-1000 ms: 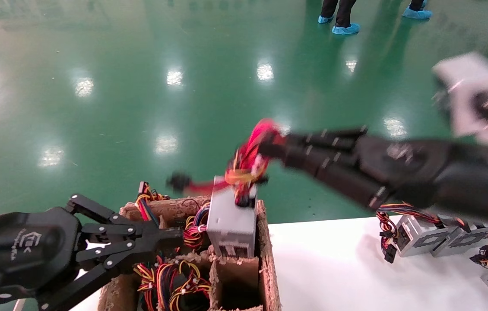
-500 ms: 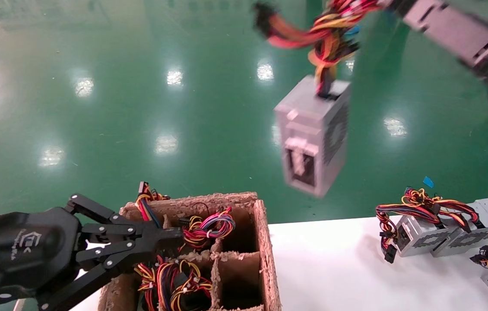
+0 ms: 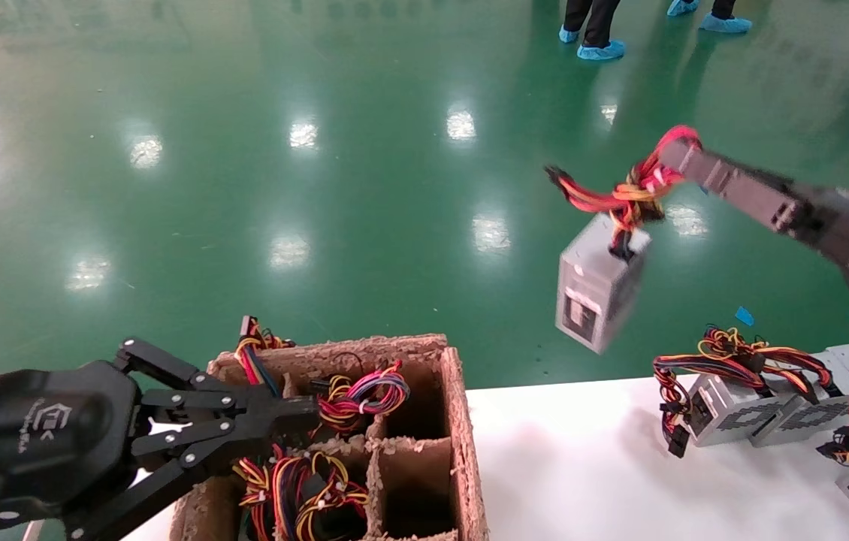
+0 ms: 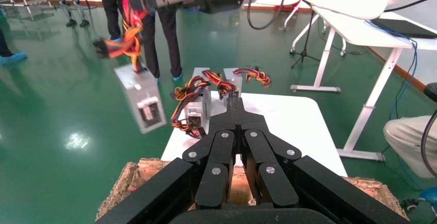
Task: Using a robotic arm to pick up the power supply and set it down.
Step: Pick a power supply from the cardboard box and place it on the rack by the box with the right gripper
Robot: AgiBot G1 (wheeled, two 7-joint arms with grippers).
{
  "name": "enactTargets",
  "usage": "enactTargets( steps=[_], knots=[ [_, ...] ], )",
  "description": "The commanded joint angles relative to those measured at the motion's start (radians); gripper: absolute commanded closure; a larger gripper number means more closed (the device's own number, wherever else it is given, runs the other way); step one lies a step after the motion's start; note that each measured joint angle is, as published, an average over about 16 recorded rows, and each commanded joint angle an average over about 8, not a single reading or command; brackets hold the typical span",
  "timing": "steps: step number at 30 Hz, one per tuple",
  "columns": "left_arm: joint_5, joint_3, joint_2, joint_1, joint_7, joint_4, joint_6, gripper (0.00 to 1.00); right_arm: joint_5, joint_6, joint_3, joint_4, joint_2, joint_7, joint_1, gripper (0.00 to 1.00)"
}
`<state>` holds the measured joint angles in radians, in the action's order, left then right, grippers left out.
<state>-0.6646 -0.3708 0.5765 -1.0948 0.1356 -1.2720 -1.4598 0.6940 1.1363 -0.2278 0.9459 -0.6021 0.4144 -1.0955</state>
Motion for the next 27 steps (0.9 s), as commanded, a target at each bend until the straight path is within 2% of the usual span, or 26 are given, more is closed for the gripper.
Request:
enactTargets(
  steps=[1,14,27],
  knots=[
    [0.000,0.000,0.000,0.000,0.000,0.000,0.000,1.00,0.007,-0.022,-0.003,0.009,0.015,0.013,0.029,1.00],
    [0.000,0.000,0.000,0.000,0.000,0.000,0.000,1.00,0.020,-0.187,-0.014,0.064,0.061,0.100,0.223,1.00],
    [0.000,0.000,0.000,0.000,0.000,0.000,0.000,1.00,-0.032,-0.405,0.024,0.166,0.079,0.175,0.430,1.00]
  ],
)
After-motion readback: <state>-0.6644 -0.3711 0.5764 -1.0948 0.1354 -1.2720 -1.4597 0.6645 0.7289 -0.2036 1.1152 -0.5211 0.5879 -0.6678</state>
